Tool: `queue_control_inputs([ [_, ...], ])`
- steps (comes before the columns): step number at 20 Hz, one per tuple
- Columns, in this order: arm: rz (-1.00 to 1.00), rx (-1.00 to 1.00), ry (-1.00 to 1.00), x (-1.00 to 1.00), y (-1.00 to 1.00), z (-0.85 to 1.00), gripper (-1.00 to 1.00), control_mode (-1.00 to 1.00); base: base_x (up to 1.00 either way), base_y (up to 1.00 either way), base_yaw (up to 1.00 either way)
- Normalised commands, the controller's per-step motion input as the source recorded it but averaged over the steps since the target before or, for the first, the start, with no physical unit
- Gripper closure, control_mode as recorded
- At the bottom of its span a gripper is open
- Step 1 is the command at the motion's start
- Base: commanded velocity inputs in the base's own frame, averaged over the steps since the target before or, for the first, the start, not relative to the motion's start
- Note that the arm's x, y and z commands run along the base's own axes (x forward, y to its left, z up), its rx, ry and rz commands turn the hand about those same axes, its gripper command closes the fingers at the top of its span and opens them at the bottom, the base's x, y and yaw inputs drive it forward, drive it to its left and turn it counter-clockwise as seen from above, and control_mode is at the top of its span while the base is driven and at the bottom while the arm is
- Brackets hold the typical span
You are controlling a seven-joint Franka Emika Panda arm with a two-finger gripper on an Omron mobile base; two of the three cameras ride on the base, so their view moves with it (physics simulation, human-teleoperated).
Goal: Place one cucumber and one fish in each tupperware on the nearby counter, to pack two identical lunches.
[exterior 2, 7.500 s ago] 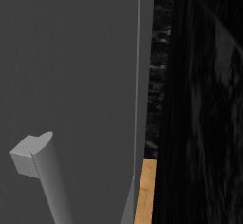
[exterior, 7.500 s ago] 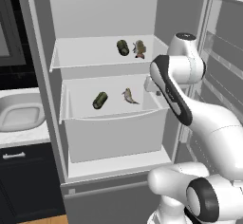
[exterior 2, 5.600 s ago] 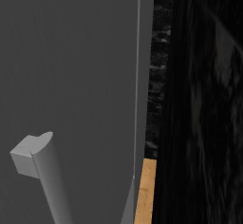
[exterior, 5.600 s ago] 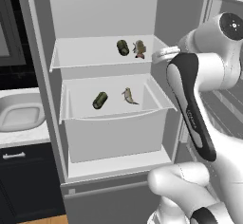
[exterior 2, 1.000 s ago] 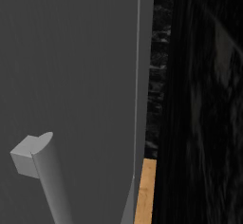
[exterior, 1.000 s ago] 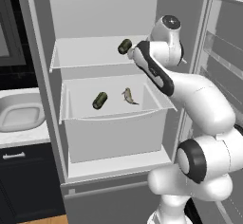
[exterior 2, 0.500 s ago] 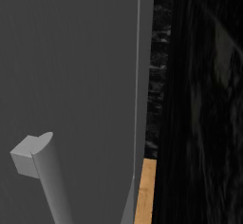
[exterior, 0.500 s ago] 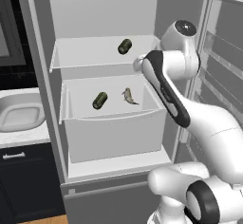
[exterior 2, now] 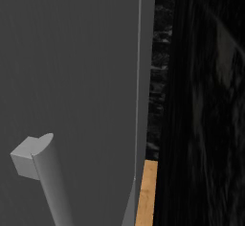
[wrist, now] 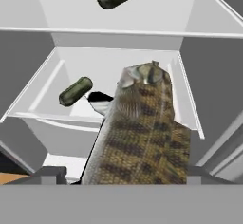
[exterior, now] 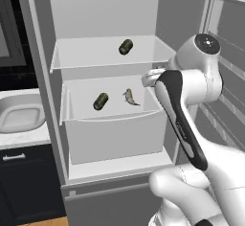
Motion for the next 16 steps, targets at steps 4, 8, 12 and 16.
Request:
queue_control_inputs([
  [4,0.0,0.02,0.0,-0.73,0.01,0.0,1.0,-1.0,0.0,0.0,0.0],
  [8,0.0,0.0,0.0,-0.23,0.03,0.0,1.0,1.0,-0.55,0.4,0.0],
  [12,0.0,0.0,0.0,0.0,0.0,0.0,1.0,1.0,-0.27,1.0,0.0],
  [16,0.0,0.0,0.0,0.0,0.0,0.0,1.0,1.0,-0.01,1.0,0.0],
])
